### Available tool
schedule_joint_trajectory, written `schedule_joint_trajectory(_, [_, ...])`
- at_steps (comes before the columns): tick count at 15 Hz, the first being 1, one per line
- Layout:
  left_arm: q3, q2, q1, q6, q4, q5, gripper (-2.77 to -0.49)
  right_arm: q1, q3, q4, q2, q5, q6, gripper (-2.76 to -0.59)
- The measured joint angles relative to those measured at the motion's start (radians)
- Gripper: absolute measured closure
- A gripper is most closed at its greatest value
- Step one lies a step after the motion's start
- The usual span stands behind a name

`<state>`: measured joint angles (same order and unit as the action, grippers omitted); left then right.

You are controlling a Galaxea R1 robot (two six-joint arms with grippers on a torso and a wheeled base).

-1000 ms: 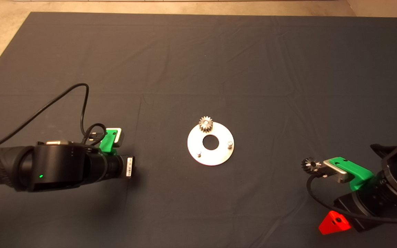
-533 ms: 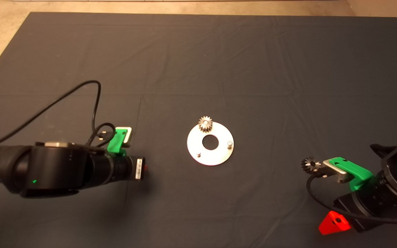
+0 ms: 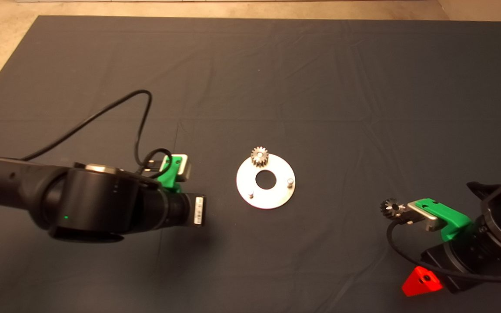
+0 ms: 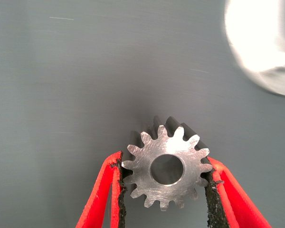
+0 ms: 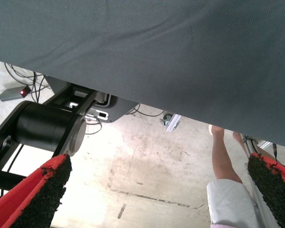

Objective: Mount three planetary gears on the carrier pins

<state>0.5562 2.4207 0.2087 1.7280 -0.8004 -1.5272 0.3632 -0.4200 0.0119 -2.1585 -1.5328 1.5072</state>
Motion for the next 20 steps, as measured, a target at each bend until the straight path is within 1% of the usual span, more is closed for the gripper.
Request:
schedule_joint_trajectory(1, [0.009,0.038,0.0,0.012,0.005,0.002,-0.83,0.0,0.0,0.0,0.0,0.0,0.0,-2.76])
schedule_joint_trajectory(3, [0.035,0.089,0.001,0.031,0.01,0.002,-0.83,0.0,0.0,0.0,0.0,-0.001,0.0,-2.76])
schedule_joint_trajectory(7, [0.094,0.157,0.006,0.051,0.031,-0.001,-0.83,0.0,0.0,0.0,0.0,0.0,0.0,-2.76])
schedule_joint_trajectory(8, [0.112,0.173,0.01,0.056,0.033,-0.003,-0.83,0.0,0.0,0.0,0.0,0.0,0.0,-2.76])
schedule_joint_trajectory(10, [0.146,0.204,0.031,0.056,0.036,0.002,-0.83,0.0,0.0,0.0,0.0,0.0,0.0,-2.76])
schedule_joint_trajectory(11, [0.158,0.211,0.041,0.055,0.037,0.001,-0.83,0.0,0.0,0.0,0.0,-0.001,0.0,-2.76])
schedule_joint_trajectory(13, [0.178,0.214,0.064,0.027,0.039,0.0,-0.83,0.0,0.0,0.0,0.0,-0.001,0.0,-2.76])
schedule_joint_trajectory(15, [0.19,0.217,0.086,-0.012,0.043,-0.002,-0.83,0.0,0.0,0.0,0.0,0.0,0.0,-2.76])
schedule_joint_trajectory(17, [0.195,0.223,0.105,-0.063,0.053,-0.002,-0.82,0.0,0.0,0.0,0.0,-0.001,0.0,-2.76])
schedule_joint_trajectory(18, [0.195,0.226,0.112,-0.102,0.058,0.0,-0.82,0.0,0.0,0.0,0.0,-0.001,0.0,-2.76])
schedule_joint_trajectory(19, [0.195,0.23,0.116,-0.15,0.068,0.0,-0.82,0.0,0.0,0.0,0.0,0.0,0.0,-2.76])
schedule_joint_trajectory(20, [0.195,0.231,0.116,-0.198,0.077,0.0,-0.82,0.0,0.0,0.0,0.0,0.0,0.0,-2.76])
